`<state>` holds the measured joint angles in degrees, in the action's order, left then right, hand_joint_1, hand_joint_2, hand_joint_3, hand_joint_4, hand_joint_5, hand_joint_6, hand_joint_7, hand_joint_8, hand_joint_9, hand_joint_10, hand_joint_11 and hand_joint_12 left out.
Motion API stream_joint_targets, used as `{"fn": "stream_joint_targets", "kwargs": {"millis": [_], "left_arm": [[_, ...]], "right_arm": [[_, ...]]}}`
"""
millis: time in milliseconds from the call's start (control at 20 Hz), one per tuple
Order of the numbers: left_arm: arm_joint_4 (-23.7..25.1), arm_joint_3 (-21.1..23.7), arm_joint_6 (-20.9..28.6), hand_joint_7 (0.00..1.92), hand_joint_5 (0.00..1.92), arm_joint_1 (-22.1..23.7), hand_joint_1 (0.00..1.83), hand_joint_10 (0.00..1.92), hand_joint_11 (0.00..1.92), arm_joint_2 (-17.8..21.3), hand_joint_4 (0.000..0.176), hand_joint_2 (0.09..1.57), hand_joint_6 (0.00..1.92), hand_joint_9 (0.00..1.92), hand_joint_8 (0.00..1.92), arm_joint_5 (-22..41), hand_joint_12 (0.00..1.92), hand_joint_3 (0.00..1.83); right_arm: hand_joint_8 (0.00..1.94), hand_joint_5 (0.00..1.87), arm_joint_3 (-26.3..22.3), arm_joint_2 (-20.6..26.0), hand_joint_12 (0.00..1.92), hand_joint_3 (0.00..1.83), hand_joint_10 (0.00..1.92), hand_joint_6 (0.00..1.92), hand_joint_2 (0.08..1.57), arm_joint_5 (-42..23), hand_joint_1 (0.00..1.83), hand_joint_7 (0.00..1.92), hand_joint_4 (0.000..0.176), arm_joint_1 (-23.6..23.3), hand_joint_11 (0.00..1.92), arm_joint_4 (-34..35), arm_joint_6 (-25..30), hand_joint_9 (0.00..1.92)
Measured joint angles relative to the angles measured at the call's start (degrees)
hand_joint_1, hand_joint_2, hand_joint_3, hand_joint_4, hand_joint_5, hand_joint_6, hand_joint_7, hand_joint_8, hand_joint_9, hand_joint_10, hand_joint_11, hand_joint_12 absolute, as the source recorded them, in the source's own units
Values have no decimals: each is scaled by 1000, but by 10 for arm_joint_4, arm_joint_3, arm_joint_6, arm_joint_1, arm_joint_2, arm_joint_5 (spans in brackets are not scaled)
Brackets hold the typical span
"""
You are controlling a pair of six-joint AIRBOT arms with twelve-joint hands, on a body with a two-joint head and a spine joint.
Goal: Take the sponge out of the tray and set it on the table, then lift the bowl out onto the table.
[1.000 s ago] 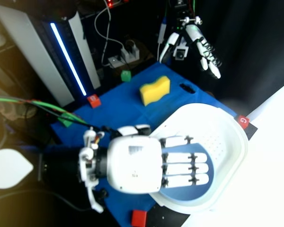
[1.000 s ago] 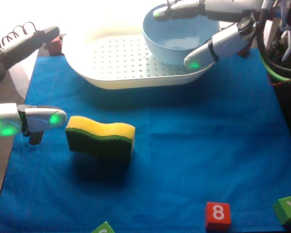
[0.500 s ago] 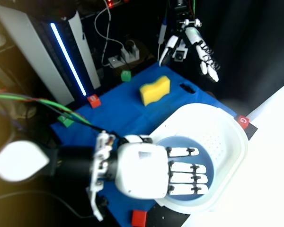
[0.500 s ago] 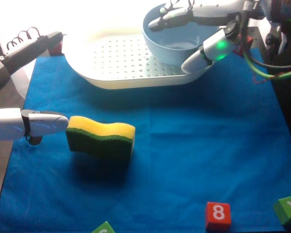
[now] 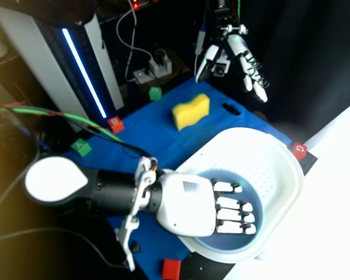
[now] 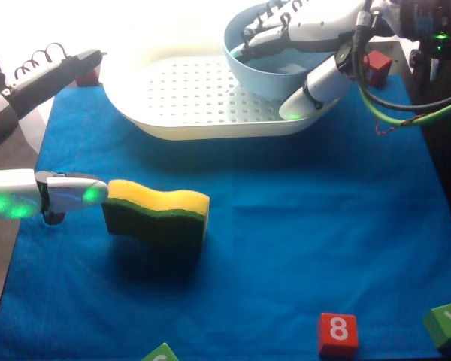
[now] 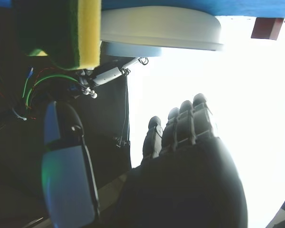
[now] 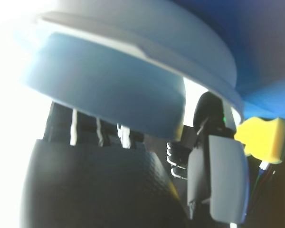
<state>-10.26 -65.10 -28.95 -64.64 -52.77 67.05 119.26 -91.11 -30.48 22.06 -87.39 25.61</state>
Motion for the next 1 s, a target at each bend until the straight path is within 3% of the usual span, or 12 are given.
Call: {"fn": "stream_joint_targets", "kwargs": {"millis": [100,200,300,350,400,450,500,650,750,850,900,1000], "left_arm": [[0,-2,0,0,46,0,800,0,19,-2,127,873,3,0,0,1,8,0],[-2,-2,2,0,51,0,775,0,37,-6,114,888,4,0,0,0,15,5],[2,-2,2,0,53,0,790,0,27,-6,113,889,4,0,0,1,10,5],[0,-2,2,4,54,0,794,0,48,-6,105,891,4,0,2,1,19,5],[0,-2,2,7,56,0,790,0,59,-6,95,892,4,0,3,1,23,5],[0,-2,2,7,58,0,796,0,63,-6,90,898,4,1,3,1,24,7],[0,-2,3,13,62,0,800,2,58,-6,86,899,6,4,5,1,21,7],[0,-2,4,7,62,0,819,0,37,-6,94,919,3,0,1,2,11,11],[-1,-2,4,0,58,0,826,0,29,-6,91,924,1,0,0,2,7,10],[0,-2,5,0,56,0,826,0,31,-6,93,917,0,0,0,3,7,5],[-1,-2,5,4,61,0,844,0,25,-6,81,936,3,0,2,4,5,12],[0,-2,6,0,62,0,812,0,16,-7,95,925,2,0,0,4,1,4]], "right_arm": [[7,265,0,-2,24,6,11,8,1102,5,618,149,157,0,46,-2,0,100],[20,673,0,-2,372,0,46,18,1077,6,879,616,0,0,525,-2,0,650],[30,861,0,-2,1233,1,112,10,1075,6,1060,946,0,-2,742,-2,0,1129],[762,949,1,-2,1513,3,194,754,1102,6,1215,997,0,-2,742,-1,0,1211],[578,954,1,-2,1618,1,401,951,1119,5,1162,1126,0,-4,932,2,0,1331],[613,934,1,-2,1727,0,991,1023,1135,6,1150,1254,0,-6,1105,7,0,1317],[1332,941,1,-3,1882,0,1618,1020,1131,5,1153,1170,0,-8,1215,8,0,1256],[1626,935,1,-7,1921,0,1915,1028,1135,5,1160,1104,0,-8,1282,5,0,1259],[736,983,1,-6,1366,0,1148,783,1072,6,1364,1117,0,-8,951,5,0,1137],[1006,1012,2,-6,1327,0,694,740,1092,9,1271,1079,0,-8,871,3,0,1149],[1398,1012,2,-5,1802,3,1524,871,1098,11,1193,930,0,-8,952,3,0,1007],[1534,967,2,-5,1916,0,1871,975,1122,12,1180,808,0,-8,923,-1,0,822]]}}
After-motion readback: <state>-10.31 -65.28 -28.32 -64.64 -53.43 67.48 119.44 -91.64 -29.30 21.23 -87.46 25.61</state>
